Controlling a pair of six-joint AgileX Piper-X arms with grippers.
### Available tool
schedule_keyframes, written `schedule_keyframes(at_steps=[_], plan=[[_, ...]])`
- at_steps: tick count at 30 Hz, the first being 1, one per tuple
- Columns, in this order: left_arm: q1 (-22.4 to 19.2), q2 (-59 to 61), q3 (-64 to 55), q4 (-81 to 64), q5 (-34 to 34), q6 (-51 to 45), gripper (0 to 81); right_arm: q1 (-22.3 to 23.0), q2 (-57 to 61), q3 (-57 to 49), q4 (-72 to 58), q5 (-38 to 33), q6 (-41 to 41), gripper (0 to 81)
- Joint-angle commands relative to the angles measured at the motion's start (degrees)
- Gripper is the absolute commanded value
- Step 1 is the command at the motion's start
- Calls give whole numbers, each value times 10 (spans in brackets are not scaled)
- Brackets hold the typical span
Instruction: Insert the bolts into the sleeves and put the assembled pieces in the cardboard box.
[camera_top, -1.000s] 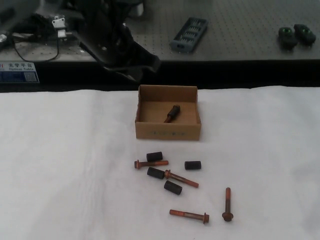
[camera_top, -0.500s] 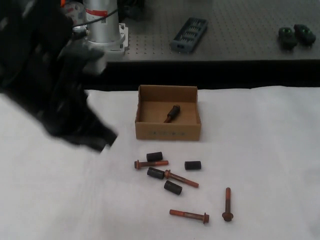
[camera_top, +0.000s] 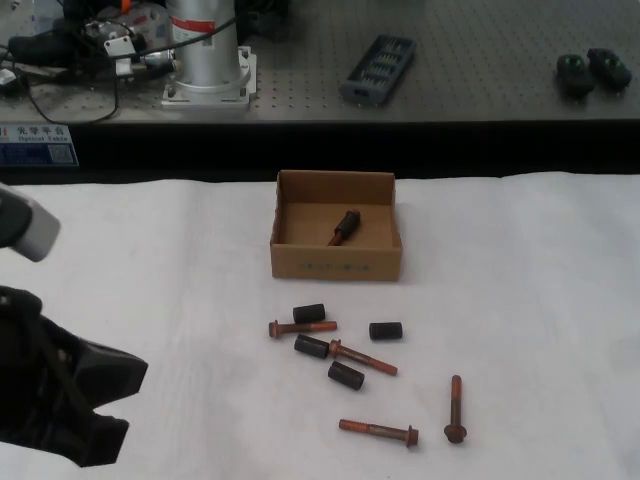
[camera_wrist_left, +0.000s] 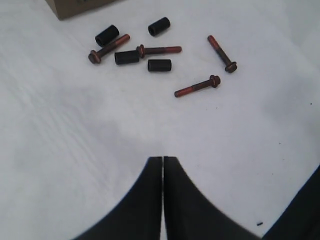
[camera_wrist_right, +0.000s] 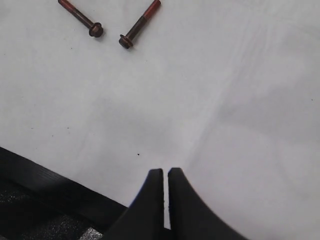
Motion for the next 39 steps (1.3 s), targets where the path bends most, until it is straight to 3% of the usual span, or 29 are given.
schedule_keyframes(at_steps=[1, 6, 12, 13, 24, 32, 39], plan=[[0, -23, 1, -18, 1, -8, 7, -4, -4, -5, -3, -3, -2, 27], [0, -23, 1, -26, 1, -9, 7, -2, -4, -5, -49, -15, -20, 10], [0, -23, 1, -26, 1, -24, 7, -2, 3, -5, -134, -50, -108, 299], [0, -23, 1, -26, 1, -24, 7, -2, 8, -5, -147, -50, -125, 318], [0, -23, 1, -43, 1, -23, 7, -2, 131, -5, -301, -50, -366, 276], [0, -23, 1, -126, 1, 5, 7, -2, 227, -5, -467, -50, -463, 276], [0, -23, 1, -129, 1, 28, 7, -2, 268, -5, -454, -60, -656, 276]])
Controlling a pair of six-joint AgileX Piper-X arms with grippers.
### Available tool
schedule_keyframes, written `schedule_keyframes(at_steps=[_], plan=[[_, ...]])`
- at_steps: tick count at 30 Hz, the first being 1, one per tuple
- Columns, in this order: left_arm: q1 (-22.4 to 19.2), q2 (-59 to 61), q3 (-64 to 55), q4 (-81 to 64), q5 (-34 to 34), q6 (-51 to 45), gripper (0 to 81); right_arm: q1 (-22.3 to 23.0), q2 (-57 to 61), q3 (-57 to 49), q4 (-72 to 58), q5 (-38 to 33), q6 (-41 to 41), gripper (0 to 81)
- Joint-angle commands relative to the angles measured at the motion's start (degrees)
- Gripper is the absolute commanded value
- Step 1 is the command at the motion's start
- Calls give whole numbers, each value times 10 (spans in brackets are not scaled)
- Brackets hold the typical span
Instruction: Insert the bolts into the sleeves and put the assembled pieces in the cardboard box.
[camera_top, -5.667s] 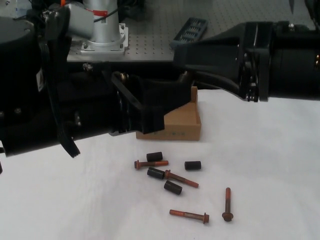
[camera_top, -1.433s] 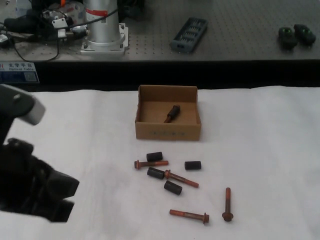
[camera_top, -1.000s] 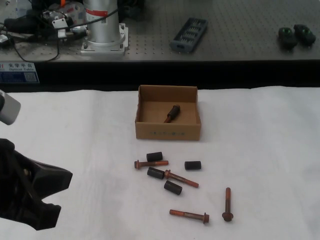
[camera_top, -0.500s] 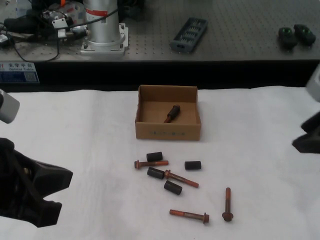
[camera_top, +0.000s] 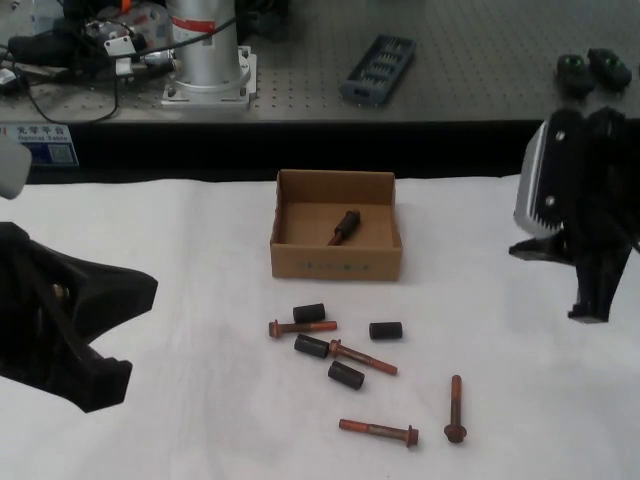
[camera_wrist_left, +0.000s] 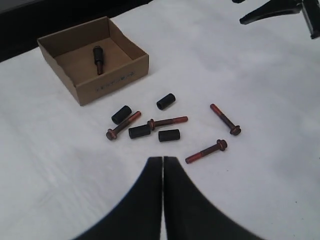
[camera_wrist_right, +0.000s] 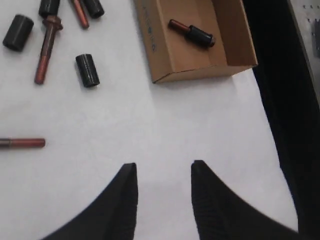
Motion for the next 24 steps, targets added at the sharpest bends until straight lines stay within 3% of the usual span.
schedule_keyframes(at_steps=[1, 7, 17, 24], plan=[[0, -4, 0, -10, 1, 12, 7, -2, 12, -5, 17, -25, -102, 276], [0, -4, 0, -10, 1, 75, 7, 2, 48, -5, 33, -108, -276, 276], [0, -4, 0, -10, 1, 95, 7, 61, 148, -5, 28, -64, -452, 276], [0, -4, 0, -10, 1, 100, 7, 85, 185, -5, 30, -37, -510, 276]])
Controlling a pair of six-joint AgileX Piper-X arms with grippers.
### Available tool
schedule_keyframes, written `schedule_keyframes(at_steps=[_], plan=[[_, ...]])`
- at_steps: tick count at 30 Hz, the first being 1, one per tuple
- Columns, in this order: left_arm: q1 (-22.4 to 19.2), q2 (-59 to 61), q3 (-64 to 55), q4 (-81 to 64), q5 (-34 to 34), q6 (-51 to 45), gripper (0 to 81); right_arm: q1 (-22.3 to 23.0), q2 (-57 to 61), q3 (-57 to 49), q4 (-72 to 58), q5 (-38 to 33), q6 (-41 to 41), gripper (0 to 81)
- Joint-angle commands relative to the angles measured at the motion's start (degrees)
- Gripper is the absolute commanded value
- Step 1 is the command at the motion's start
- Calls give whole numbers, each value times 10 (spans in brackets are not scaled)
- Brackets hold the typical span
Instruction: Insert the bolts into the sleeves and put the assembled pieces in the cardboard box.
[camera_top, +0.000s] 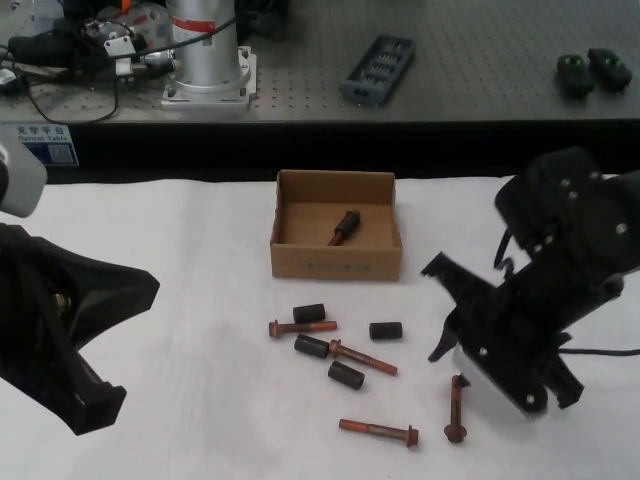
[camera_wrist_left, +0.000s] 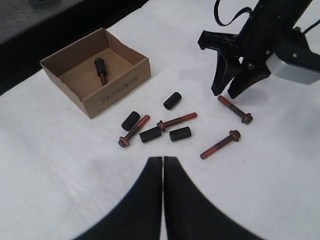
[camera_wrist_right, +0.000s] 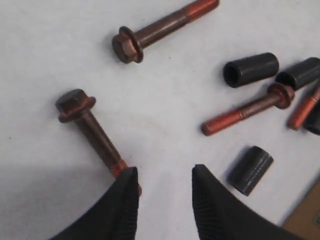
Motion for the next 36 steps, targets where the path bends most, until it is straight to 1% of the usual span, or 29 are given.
schedule_keyframes(at_steps=[1, 4, 10, 13, 16, 21, 30, 36], plan=[[0, -4, 0, -9, 1, 6, 7, 4, 5, -5, 2, 5, -18, 276], [0, -4, 0, -9, 1, 6, 7, 8, 6, -5, 10, 16, -21, 276], [0, -4, 0, -9, 1, 6, 7, 8, 6, -6, 17, 69, -22, 276], [0, -4, 0, -9, 1, 6, 7, 8, 6, -6, 23, 82, -30, 276], [0, -4, 0, -9, 1, 6, 7, 8, 6, -6, 52, 82, -31, 276], [0, -4, 0, -9, 1, 6, 7, 15, 6, -6, 97, 59, -31, 276], [0, -4, 0, 1, 1, 8, 7, 15, 6, -6, 68, 49, -34, 276], [0, -4, 0, 5, 0, 17, 7, 18, 6, -6, 68, 25, -34, 276]])
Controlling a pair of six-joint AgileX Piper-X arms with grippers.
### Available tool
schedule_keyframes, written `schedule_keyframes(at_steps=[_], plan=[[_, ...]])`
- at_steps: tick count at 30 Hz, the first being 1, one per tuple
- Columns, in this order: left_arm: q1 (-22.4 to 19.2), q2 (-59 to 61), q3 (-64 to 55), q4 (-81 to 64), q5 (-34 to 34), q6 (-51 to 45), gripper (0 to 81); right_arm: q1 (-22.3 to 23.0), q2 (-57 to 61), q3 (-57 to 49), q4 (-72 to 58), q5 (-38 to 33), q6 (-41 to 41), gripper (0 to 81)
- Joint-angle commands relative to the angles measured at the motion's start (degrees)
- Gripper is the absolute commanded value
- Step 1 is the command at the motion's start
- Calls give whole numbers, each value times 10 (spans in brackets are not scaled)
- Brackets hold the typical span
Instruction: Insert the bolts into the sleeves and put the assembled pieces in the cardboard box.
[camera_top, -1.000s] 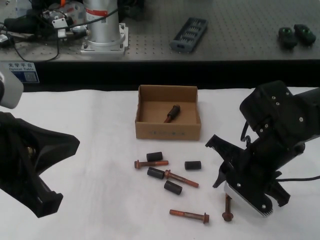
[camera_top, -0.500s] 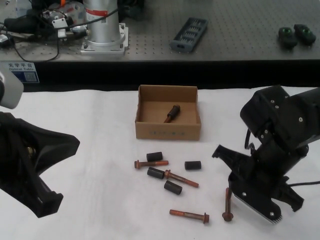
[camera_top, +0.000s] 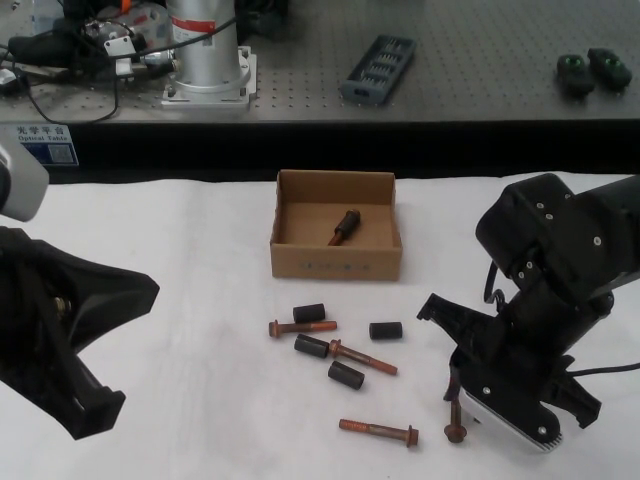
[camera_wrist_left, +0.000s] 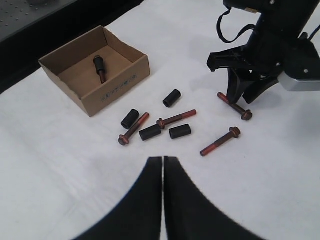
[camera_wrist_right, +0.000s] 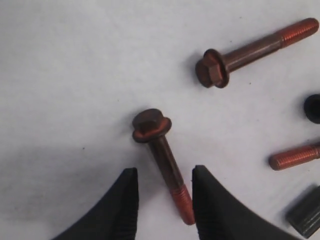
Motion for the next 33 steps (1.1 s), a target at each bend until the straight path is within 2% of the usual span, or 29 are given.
schedule_keyframes(at_steps=[1, 7, 25, 28, 32, 33], plan=[[0, -4, 0, 1, -2, 10, 7, 5, 1, -6, 2, -20, -4, 276], [0, -4, 0, 1, -8, 10, 7, 21, 1, -6, 2, -20, -4, 276], [0, -4, 2, 15, -8, 8, 7, 21, 52, -4, 7, -15, -4, 274], [0, -4, 7, 14, -8, 8, 7, 21, 57, -4, 7, -14, -4, 220], [0, -4, 10, 14, -8, 8, 7, 21, 57, -5, 7, 30, -4, 26], [0, -4, 10, 14, -8, 8, 7, 21, 57, -5, 7, 42, -2, 26]])
